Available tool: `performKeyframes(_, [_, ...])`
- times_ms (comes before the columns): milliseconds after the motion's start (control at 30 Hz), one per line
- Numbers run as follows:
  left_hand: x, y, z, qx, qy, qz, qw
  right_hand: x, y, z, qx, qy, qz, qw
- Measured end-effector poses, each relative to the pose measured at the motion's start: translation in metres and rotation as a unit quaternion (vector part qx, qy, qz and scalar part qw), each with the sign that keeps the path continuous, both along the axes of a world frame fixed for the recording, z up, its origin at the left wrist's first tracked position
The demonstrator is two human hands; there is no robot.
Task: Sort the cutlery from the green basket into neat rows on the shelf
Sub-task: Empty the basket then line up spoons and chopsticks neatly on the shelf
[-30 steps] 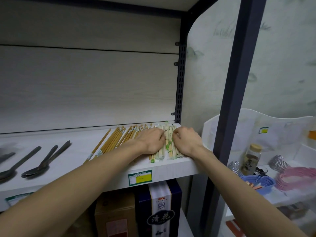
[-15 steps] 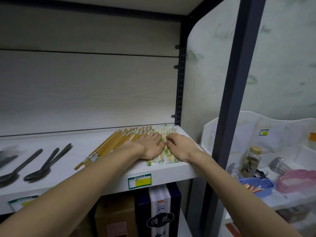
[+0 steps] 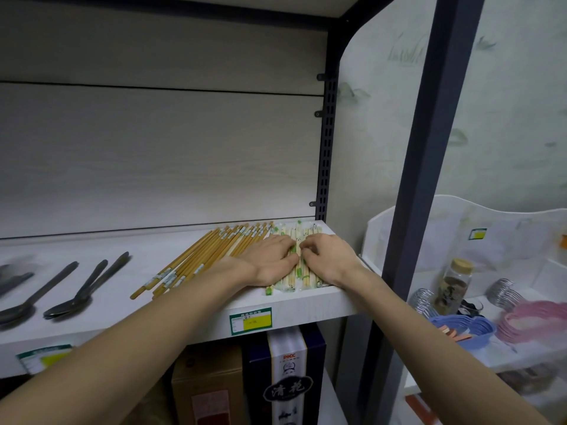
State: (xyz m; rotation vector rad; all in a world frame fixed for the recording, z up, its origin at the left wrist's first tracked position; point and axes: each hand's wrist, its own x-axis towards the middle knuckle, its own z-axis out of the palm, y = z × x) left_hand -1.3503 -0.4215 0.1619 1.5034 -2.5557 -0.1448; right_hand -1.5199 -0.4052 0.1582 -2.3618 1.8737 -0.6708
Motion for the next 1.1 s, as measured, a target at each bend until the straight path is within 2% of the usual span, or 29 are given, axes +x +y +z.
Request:
performKeyframes(233, [0.001, 0.009, -0.001, -0.063, 0.029, 0.001, 0.998, 0.0, 0.004, 0.0, -0.027, -0.017, -0.012, 0.999])
performKeyframes(367, [0.0, 0.013, 0.003, -0.001, 0.004, -0.01, 1.0, 0.0, -0.004, -0.006, 0.028, 0.005, -0.006, 1.0])
performKeyframes(433, [-0.001, 0.015, 0.005, 0.042, -0.03, -0.011, 0.999, 0.001, -0.007, -0.007, 0.038, 0.017, -0.004, 0.999])
performKeyframes(500, [-0.004, 0.012, 0.005, 0.06, -0.026, 0.0, 0.998, 0.001, -0.009, -0.006, 0.042, 0.024, -0.001, 0.999])
performKeyframes(700, [-0.022, -0.003, -0.008, -0.015, 0.06, 0.057, 0.996, -0.005, -0.017, 0.006, 0.075, 0.047, -0.006, 0.996])
performKeyframes(900, [-0.027, -0.006, -0.012, -0.15, 0.108, 0.09, 0.979, -0.008, -0.018, 0.004, 0.071, 0.023, -0.007, 0.997])
performKeyframes(1100, [-0.025, 0.0, -0.014, -0.143, 0.112, 0.062, 0.982, -0.011, -0.01, 0.0, 0.053, 0.024, -0.002, 0.998])
